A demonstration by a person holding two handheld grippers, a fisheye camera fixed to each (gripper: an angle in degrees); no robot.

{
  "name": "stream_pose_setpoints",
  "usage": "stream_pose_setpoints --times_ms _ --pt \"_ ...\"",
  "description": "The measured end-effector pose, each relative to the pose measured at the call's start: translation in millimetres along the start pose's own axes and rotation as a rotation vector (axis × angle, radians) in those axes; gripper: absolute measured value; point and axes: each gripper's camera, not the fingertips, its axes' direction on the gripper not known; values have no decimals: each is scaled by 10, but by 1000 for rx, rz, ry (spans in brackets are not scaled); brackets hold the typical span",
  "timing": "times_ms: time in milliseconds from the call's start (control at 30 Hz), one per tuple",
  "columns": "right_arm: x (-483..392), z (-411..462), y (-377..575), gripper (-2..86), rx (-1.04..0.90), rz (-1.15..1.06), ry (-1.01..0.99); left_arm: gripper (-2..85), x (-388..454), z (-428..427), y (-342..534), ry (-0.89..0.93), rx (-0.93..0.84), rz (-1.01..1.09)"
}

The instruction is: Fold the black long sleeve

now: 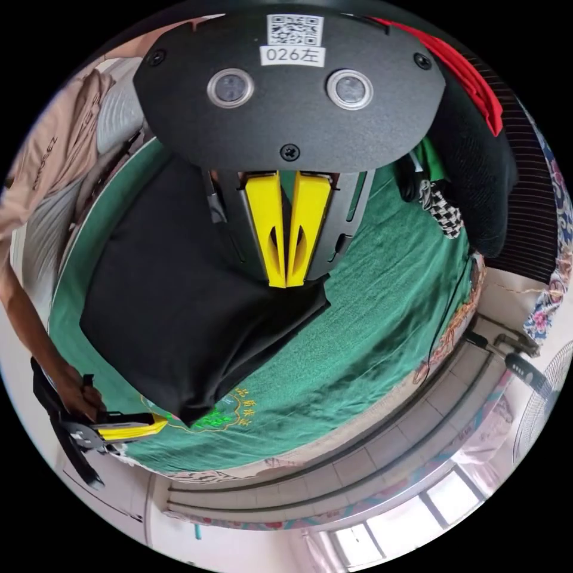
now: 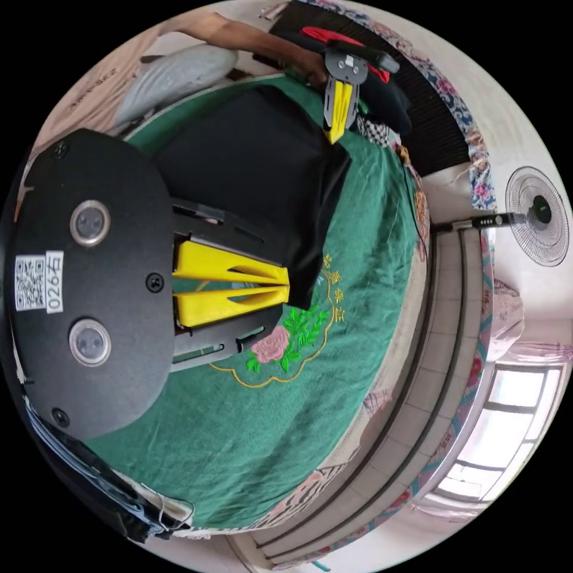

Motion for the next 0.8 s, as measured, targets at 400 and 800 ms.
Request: stream_pose_setpoints --times_ms 400,800 --pt "-407 641 428 -9 -195 -12 -233 -9 1101 771 428 -104 -141 140" --pt "-1111 830 820 -9 -161 -68 -152 -10 1809 1430 881 -54 -300 372"
